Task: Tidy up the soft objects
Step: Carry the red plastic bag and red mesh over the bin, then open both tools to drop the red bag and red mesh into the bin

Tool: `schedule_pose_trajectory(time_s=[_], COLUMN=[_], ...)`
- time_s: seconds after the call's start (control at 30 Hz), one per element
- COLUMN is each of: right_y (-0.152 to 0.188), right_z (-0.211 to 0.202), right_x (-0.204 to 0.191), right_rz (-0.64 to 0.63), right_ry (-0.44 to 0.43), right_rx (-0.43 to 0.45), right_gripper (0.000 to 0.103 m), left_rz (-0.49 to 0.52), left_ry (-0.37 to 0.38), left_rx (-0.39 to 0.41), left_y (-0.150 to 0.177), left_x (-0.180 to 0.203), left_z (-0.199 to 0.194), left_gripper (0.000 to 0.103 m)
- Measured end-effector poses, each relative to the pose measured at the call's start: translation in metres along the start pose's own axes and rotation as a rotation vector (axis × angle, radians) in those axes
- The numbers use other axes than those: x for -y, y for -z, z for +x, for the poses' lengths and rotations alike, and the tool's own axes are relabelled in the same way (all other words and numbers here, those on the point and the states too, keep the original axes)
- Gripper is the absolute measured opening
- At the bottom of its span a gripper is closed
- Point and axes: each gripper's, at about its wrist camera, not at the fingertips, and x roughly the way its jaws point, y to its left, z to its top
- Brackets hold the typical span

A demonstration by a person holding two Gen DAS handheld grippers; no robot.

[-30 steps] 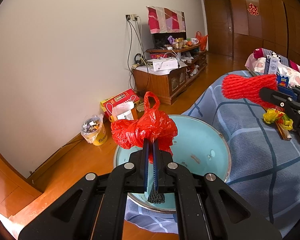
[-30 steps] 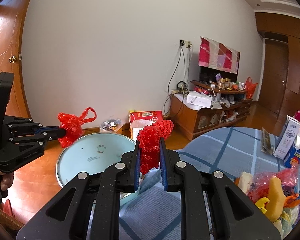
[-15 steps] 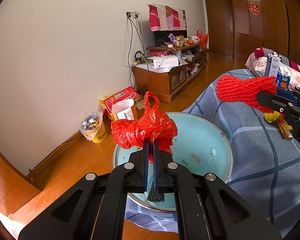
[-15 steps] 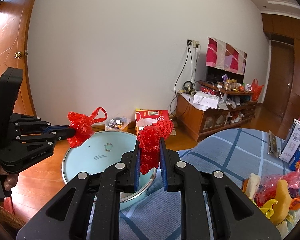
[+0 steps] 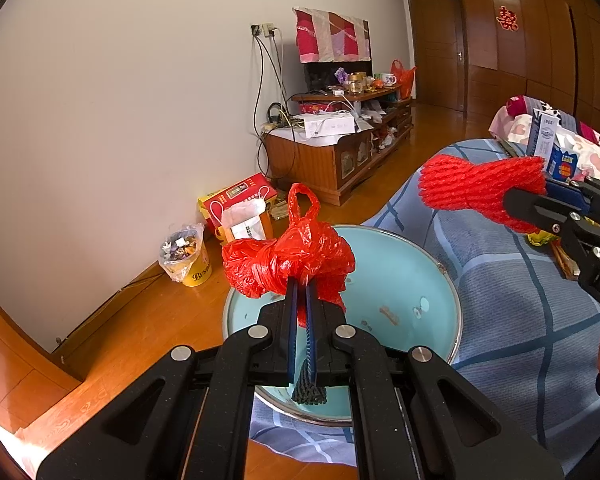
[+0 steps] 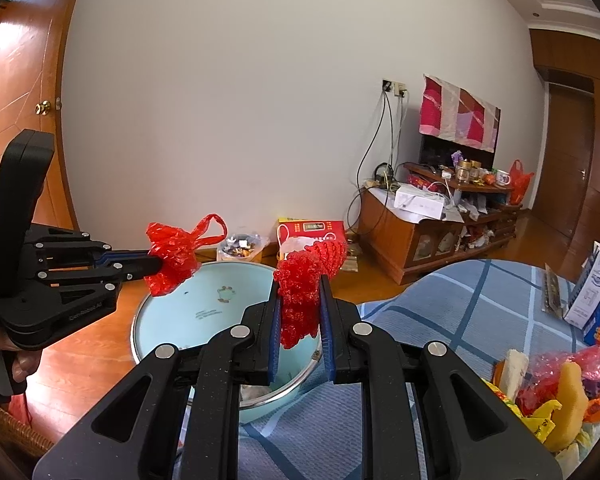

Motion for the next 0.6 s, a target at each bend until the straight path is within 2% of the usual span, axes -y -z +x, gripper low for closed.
schedule_pose_trajectory(time_s=[0.4,0.53,0.57,0.6], right_y=[0.000,0.000,0.001,0.002], right_z=[0.003,0.008,0.011,0.013], right_x=[-0.006,-0.009,-0.010,-0.011], right_rz=[-0.012,-0.018,-0.019,-0.024], right_ry=[-0.018,-0.032,-0.040,-0.040], right_rx=[-0.009,-0.027,-0.039,-0.047], right_gripper=[0.018,0.020,0.024,0.033], left_rz=[0.003,0.002,0.002,0.002], left_ry=[0.013,0.019,0.018,0.018], left_rx=[-0.008,-0.020,-0.025,-0.027], left_y=[0.002,0.004,0.004,0.004], left_x=[0.004,0.004,0.005,0.003], left_z=[0.000,0.003,0.004,0.006], left_gripper=[0.004,0.007,0.010,0.012])
